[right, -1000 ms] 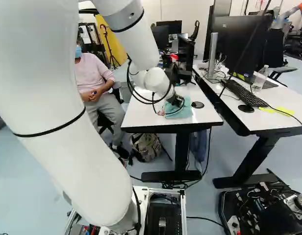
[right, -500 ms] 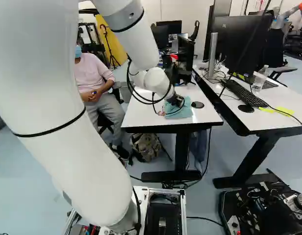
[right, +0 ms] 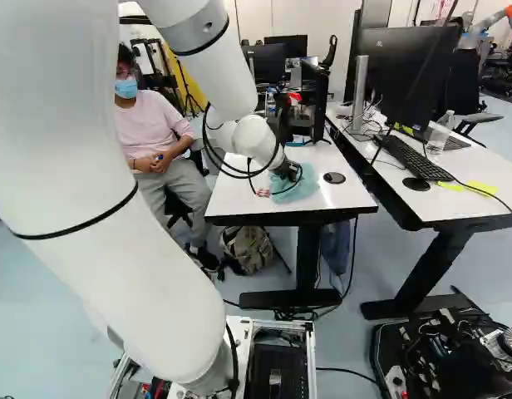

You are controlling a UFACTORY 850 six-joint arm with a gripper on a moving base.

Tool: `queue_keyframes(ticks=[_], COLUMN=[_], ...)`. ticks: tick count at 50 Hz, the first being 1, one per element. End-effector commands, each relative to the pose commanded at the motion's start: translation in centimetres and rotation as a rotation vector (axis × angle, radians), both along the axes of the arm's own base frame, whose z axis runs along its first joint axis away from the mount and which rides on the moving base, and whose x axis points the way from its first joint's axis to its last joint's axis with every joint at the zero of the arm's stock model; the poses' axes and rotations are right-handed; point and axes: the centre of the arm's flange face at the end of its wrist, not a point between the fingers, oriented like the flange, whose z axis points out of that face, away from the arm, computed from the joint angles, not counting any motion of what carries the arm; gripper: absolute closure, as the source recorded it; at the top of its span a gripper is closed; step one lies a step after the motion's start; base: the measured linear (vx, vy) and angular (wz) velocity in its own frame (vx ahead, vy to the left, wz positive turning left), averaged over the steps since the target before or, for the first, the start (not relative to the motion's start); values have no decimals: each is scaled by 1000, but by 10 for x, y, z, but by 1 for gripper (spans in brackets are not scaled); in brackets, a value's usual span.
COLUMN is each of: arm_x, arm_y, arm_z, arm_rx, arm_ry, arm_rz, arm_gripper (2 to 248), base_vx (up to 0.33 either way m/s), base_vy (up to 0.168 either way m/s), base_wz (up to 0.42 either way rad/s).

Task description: Clean the table with the green towel

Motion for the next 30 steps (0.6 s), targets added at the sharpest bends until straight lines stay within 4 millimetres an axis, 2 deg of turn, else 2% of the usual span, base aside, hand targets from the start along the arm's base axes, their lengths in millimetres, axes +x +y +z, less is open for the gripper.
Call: queue_keyframes(ticks=[12,22,30], arm_x=[9,7,-3], arm_y=[18,35,42], arm_z=[0,0,0], arm_rx=[0,0,0], arm_ry=[0,0,2], arm_rz=[47,81,92], arm_gripper=[216,216,216], base_vx=[0,0,0], base_vy=[0,0,0], base_wz=[0,0,0])
